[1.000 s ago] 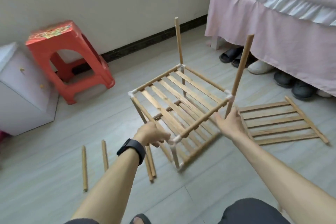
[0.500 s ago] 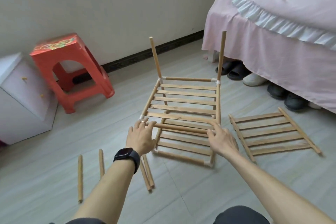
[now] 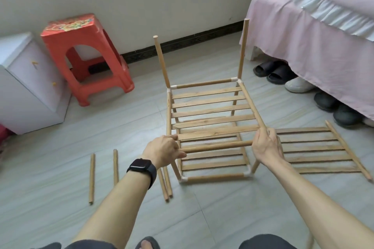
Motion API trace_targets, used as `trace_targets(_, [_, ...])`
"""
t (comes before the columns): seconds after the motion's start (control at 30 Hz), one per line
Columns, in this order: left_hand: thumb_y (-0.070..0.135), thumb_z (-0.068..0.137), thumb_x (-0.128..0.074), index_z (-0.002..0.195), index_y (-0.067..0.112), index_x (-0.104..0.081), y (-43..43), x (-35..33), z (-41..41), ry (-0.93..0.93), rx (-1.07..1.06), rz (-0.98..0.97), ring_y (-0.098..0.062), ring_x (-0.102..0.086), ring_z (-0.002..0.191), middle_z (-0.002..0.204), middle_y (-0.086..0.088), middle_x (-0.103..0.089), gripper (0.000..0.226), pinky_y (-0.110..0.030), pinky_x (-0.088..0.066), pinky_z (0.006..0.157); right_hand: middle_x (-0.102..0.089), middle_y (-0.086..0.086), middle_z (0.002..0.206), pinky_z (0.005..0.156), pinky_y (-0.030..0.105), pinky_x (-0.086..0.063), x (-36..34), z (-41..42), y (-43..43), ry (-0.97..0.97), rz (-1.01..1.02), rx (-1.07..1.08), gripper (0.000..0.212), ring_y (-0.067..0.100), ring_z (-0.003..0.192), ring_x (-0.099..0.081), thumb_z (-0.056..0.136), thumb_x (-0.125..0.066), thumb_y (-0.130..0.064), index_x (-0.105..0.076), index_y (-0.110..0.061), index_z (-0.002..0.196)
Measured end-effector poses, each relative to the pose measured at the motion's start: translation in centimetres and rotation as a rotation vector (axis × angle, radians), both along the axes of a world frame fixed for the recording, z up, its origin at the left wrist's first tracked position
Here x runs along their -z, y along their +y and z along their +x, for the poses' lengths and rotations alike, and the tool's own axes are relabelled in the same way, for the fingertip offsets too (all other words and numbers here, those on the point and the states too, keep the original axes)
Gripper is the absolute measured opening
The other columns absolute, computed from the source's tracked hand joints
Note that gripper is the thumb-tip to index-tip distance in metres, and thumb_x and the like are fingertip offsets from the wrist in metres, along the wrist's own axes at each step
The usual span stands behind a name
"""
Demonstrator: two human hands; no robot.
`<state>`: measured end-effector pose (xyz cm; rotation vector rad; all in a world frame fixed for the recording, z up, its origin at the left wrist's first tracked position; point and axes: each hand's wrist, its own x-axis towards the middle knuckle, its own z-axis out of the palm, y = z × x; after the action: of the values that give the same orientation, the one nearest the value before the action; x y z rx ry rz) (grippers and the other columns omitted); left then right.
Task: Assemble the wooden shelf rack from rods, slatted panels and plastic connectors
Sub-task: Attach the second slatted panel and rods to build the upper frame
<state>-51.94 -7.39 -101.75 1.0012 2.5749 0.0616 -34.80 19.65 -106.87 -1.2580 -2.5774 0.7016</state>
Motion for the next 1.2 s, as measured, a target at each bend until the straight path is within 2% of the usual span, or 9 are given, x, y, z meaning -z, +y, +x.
trace_targets(0.13, [0.058, 0.090, -0.064, 0.104, 0.029, -0.078, -0.7, 0.0, -0.8, -0.009, -0.046, 0.018, -0.015, -0.061, 0.112, 0.157, 0.019, -0.039, 0.036, -0.031, -0.052, 0.080, -0.046, 0.026, 0.123, 0.090, 0.045, -0.042, 0.4, -1.0, -0.4, 0.035, -0.015, -0.014, 0.041, 0.042, 0.106, -0.052, 0.108, -0.023, -0.031, -0.053, -0.005, 0.116])
trace_targets(0.3, [0.054, 0.091, -0.066, 0.117, 0.031, -0.074, -0.8, -0.8, -1.3, -0.064, -0.058, 0.002, -0.013, -0.057, 0.119, 0.153, 0.020, -0.044, 0.036, -0.031, -0.050, 0.086, -0.028, 0.021, 0.152, 0.115, 0.056, -0.029, -0.9, -0.3, -1.1, -0.132, 0.085, -0.023, 0.047, 0.041, 0.139, -0.029, 0.104, -0.032, -0.048, -0.057, -0.013, 0.123])
trace_targets(0.4, [0.042, 0.093, -0.068, 0.124, 0.023, -0.072, -1.7, -3.1, -3.3, -0.232, -0.165, 0.147, -0.015, -0.062, 0.113, 0.131, 0.006, -0.067, 0.035, -0.026, -0.046, 0.089, -0.028, 0.022, 0.154, 0.117, 0.056, -0.022, -2.1, -1.2, -3.6, -0.095, 0.304, -0.230, 0.044, 0.038, 0.144, -0.020, 0.098, -0.046, -0.053, -0.061, -0.017, 0.118])
trace_targets(0.5, [0.037, 0.096, -0.063, 0.110, 0.016, -0.078, -5.2, -5.6, -6.1, -0.173, -0.283, 0.117, -0.020, -0.067, 0.098, 0.101, 0.000, -0.073, 0.030, -0.033, -0.055, 0.082, -0.042, 0.013, 0.149, 0.113, 0.052, -0.034, -4.4, -3.4, -8.2, -0.021, 0.322, -0.503, 0.045, 0.031, 0.139, -0.030, 0.094, -0.054, -0.053, -0.062, -0.020, 0.123])
trace_targets(0.63, [0.031, 0.096, -0.055, 0.105, 0.010, -0.076, -14.1, -4.2, -9.1, -0.024, -0.433, -0.080, -0.032, -0.065, 0.102, 0.107, -0.010, -0.073, 0.031, -0.036, -0.056, 0.086, -0.049, -0.003, 0.134, 0.104, 0.038, -0.043, -6.2, -6.6, -15.6, -0.204, 0.245, -0.928, 0.042, 0.020, 0.126, -0.042, 0.095, -0.045, -0.057, -0.052, -0.029, 0.126])
trace_targets(0.8, [0.034, 0.101, -0.052, 0.119, 0.011, -0.069, -25.4, 4.5, -8.6, -0.246, -0.649, -0.196, -0.024, -0.062, 0.112, 0.125, -0.006, -0.068, 0.034, -0.030, -0.049, 0.087, -0.050, -0.001, 0.137, 0.106, 0.038, -0.042, -2.7, -10.0, -23.5, -0.446, 0.039, -1.218, 0.047, 0.021, 0.129, -0.044, 0.096, -0.041, -0.053, -0.049, -0.026, 0.134])
trace_targets(0.97, [0.035, 0.099, -0.053, 0.140, 0.014, -0.054, -30.5, 13.3, -6.5, -0.425, -0.832, -0.205, -0.026, -0.056, 0.126, 0.140, -0.008, -0.059, 0.046, -0.031, -0.045, 0.101, -0.045, 0.002, 0.146, 0.107, 0.042, -0.042, 5.9, -13.7, -28.5, -0.574, -0.089, -1.207, 0.049, 0.024, 0.135, -0.040, 0.100, -0.039, -0.048, -0.043, -0.022, 0.141])
trace_targets(1.1, [0.040, 0.100, -0.053, 0.150, 0.017, -0.041, -29.9, 18.3, -6.7, -0.419, -0.917, -0.083, -0.026, -0.048, 0.137, 0.152, -0.008, -0.047, 0.057, -0.035, -0.041, 0.110, -0.035, 0.002, 0.157, 0.115, 0.037, -0.033, 13.7, -15.2, -30.8, -0.561, -0.178, -1.097, 0.053, 0.024, 0.145, -0.032, 0.103, -0.038, -0.043, -0.037, -0.018, 0.150])
trace_targets(1.2, [0.049, 0.098, -0.050, 0.147, 0.022, -0.042, -27.6, 21.2, -7.9, -0.354, -0.925, -0.022, -0.025, -0.050, 0.133, 0.150, -0.004, -0.045, 0.057, -0.039, -0.047, 0.100, -0.006, 0.006, 0.170, 0.123, 0.036, -0.017, 18.8, -14.8, -32.0, -0.623, -0.187, -1.109, 0.060, 0.024, 0.156, -0.009, 0.106, -0.032, -0.038, -0.020, -0.014, 0.160])
